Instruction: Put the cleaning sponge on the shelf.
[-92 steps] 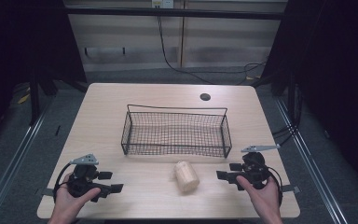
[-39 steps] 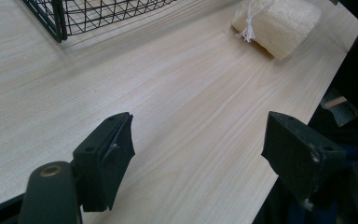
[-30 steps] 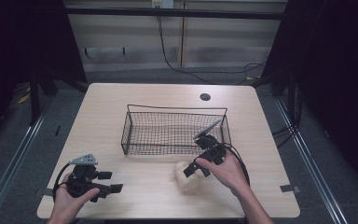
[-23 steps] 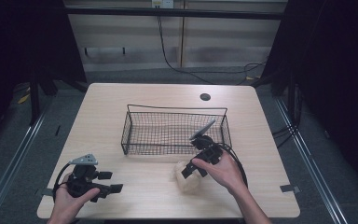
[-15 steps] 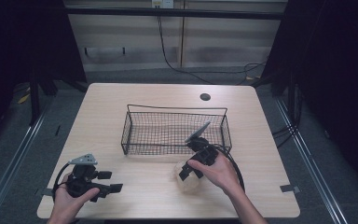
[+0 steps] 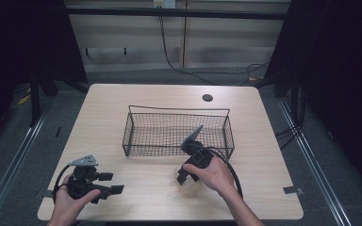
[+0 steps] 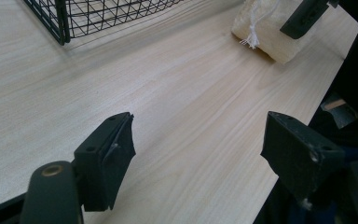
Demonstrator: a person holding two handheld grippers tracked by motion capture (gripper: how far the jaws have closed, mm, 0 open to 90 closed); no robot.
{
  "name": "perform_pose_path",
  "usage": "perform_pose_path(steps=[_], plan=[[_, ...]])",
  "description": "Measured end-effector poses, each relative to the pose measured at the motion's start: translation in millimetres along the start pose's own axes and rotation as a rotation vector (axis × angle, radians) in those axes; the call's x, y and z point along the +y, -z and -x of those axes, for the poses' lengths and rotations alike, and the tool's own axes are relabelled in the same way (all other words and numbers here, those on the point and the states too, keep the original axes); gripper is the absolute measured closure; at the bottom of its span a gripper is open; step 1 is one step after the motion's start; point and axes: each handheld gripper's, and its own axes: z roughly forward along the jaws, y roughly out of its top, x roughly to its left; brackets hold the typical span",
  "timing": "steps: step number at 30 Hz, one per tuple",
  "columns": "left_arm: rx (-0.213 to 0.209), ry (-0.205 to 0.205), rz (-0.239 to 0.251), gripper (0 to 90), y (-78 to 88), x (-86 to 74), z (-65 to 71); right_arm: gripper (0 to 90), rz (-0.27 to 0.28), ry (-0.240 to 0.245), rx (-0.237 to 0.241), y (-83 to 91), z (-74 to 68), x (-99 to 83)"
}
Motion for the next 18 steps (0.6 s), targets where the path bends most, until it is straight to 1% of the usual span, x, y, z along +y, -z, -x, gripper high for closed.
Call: perform_pose_path(steps=[7,11,13,14,18], plan=[[-0.002,0.0,-0.002,24.6,-0.3,0.0,0.1,25.9,-0.018,-0.002,-0.017,-3.0,-1.3,2.3],[-0.001,-0.002,-0.001,24.6,0.1,0.0,-0.2,26.5,-0.04,0.013,-0.054,-4.6,-7.4,4.6],[-0.003,-0.001,-0.002,24.6,0.2,0.0,-0.3,26.5,-0.044,0.012,-0.059,-4.4,-7.9,4.8],[-0.004,0.0,-0.002,24.6,0.2,0.1,-0.3,26.6,-0.049,0.014,-0.068,-4.1,-8.5,5.1],[-0.002,-0.001,0.0,24.6,0.1,0.0,-0.2,26.7,-0.056,0.01,-0.073,-2.3,-8.5,4.5]])
